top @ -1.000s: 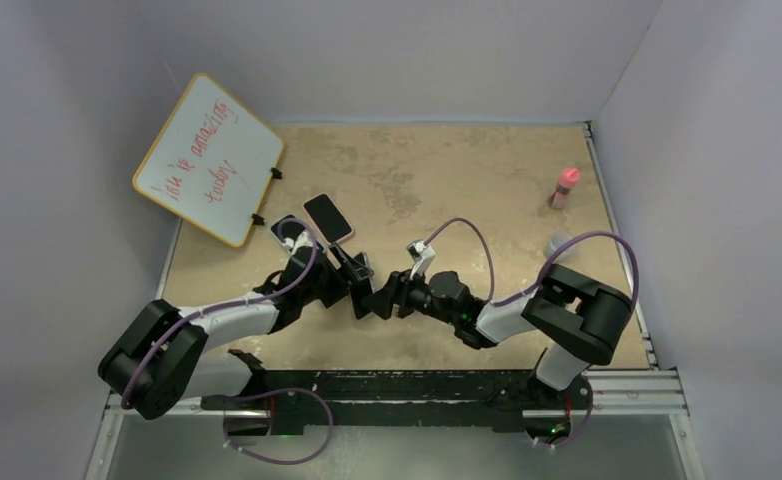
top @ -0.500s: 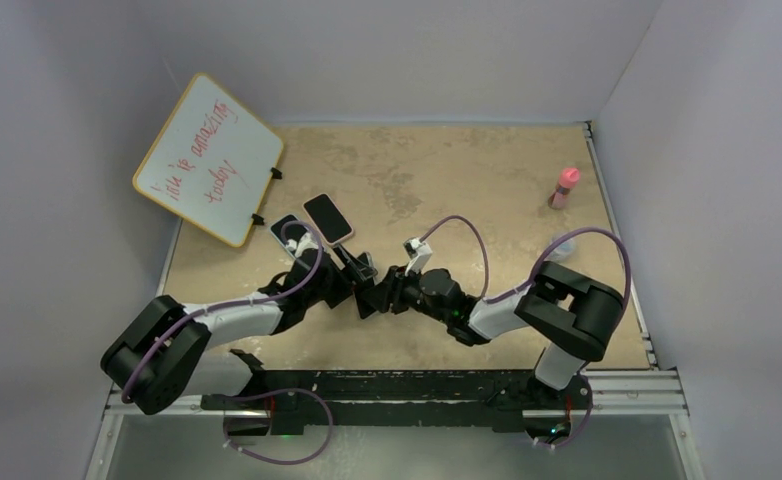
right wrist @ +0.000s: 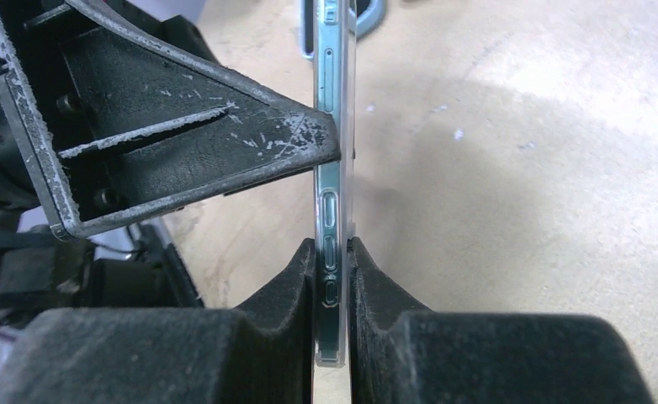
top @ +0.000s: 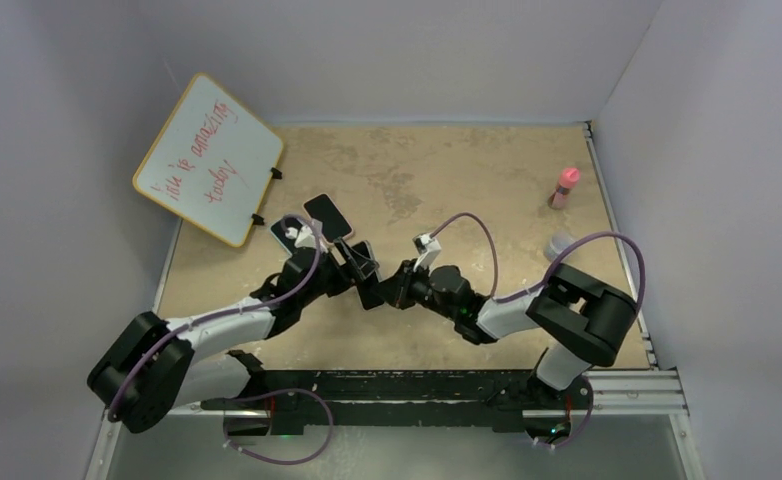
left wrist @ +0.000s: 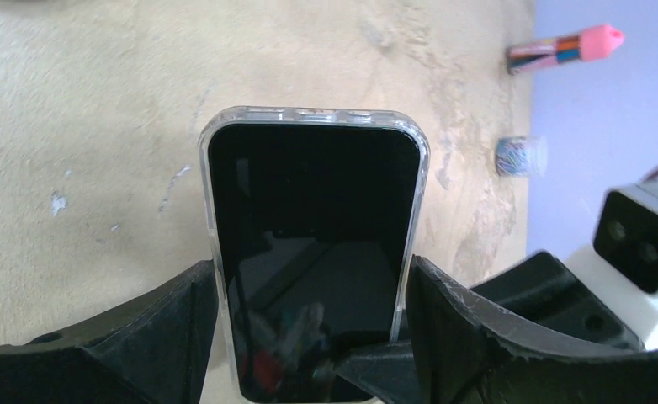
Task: Take the phone out of the phone case
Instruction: Pick up the phone at the center of the board.
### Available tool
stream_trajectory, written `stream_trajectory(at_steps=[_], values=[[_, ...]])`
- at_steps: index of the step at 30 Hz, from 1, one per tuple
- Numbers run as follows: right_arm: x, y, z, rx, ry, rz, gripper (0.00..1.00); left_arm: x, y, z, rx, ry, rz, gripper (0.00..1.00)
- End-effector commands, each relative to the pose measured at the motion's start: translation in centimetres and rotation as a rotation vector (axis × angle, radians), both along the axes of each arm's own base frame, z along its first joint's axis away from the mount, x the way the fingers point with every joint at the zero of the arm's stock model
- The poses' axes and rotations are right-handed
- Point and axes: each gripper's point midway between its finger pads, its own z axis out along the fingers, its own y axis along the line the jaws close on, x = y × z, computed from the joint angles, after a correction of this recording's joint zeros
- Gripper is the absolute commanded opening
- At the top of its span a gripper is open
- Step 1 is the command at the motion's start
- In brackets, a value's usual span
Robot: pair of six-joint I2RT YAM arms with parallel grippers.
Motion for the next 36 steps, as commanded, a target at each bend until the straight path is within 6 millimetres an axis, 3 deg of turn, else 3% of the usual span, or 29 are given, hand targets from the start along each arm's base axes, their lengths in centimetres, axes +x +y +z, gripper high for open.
stream_trajectory(at_steps=[1,7,12,17,28,36], values=[[-0.2,-0.2,4.2,0.148,-0.066,0.09,0.0,1.1,0.9,4.8,0.015,-0.252,-0.061,0.68],[0.7,-2.7,6.3,0.208,-0.102,0.136,0.0,0.7,2.4,8.5,-0.025,-0.442,-0.15,0.82],[1.4,-4.0,7.9,0.127,-0.185,0.171,0.0,0.2,1.8,10.2,0.037,-0.52,-0.255,0.84],[1.2,-5.5,11.3,0.104,-0.287,0.203,0.0,-1.8,1.1,11.9,-0.046,-0.651,-0.329,0.85],[-2.6,-5.2,16.7,0.25,-0.367,0.399,0.0,-4.6,-0.6,15.8,-0.221,-0.82,-0.461,0.85],[-3.6,-5.1,18.3,0.328,-0.373,0.438,0.0,-4.9,-1.2,15.5,-0.304,-0.778,-0.485,0.8]])
